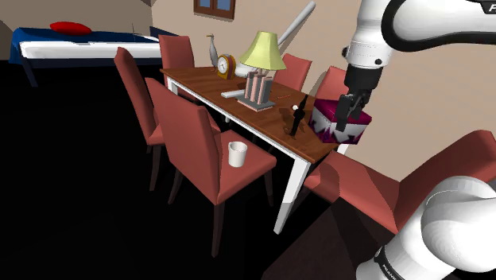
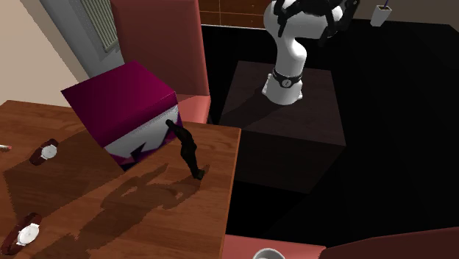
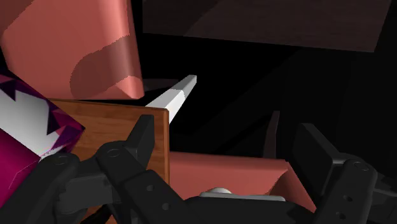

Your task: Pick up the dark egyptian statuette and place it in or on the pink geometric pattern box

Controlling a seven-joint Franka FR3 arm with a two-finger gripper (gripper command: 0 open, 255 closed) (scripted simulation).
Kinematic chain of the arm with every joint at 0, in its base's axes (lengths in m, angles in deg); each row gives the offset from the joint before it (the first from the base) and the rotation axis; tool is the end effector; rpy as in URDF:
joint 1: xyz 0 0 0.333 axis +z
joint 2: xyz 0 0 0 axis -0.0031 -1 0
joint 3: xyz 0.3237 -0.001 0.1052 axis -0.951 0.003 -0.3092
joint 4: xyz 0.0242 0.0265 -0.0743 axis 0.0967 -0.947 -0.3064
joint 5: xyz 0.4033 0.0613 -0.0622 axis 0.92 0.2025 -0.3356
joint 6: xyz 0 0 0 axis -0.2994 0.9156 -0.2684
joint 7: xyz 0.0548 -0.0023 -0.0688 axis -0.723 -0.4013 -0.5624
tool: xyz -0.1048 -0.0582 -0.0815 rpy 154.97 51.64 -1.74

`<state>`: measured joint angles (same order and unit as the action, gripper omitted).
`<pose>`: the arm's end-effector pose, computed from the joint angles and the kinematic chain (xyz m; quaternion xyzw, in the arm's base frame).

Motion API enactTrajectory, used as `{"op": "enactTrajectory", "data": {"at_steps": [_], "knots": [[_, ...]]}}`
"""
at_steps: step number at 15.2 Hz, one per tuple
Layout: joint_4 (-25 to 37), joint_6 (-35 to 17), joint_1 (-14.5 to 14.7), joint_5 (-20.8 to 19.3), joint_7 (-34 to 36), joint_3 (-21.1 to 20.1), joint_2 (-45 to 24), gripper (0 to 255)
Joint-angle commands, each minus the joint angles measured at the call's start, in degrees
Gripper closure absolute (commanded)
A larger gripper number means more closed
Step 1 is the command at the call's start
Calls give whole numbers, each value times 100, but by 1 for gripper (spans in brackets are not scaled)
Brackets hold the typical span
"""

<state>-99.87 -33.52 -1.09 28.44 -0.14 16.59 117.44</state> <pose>0.3013 -0.0111 0.5347 0.9964 0.0088 -0.0387 0.0754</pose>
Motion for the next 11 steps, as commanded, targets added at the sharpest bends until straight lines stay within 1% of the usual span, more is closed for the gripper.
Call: {"op": "enactTrajectory", "data": {"at_steps": [1,6,11], "knots": [[0,0,0,0,0,0,0,0],[138,-840,-149,-185,-492,553,-696,0],[477,-1600,-226,-196,-1010,1079,-1537,0]]}}
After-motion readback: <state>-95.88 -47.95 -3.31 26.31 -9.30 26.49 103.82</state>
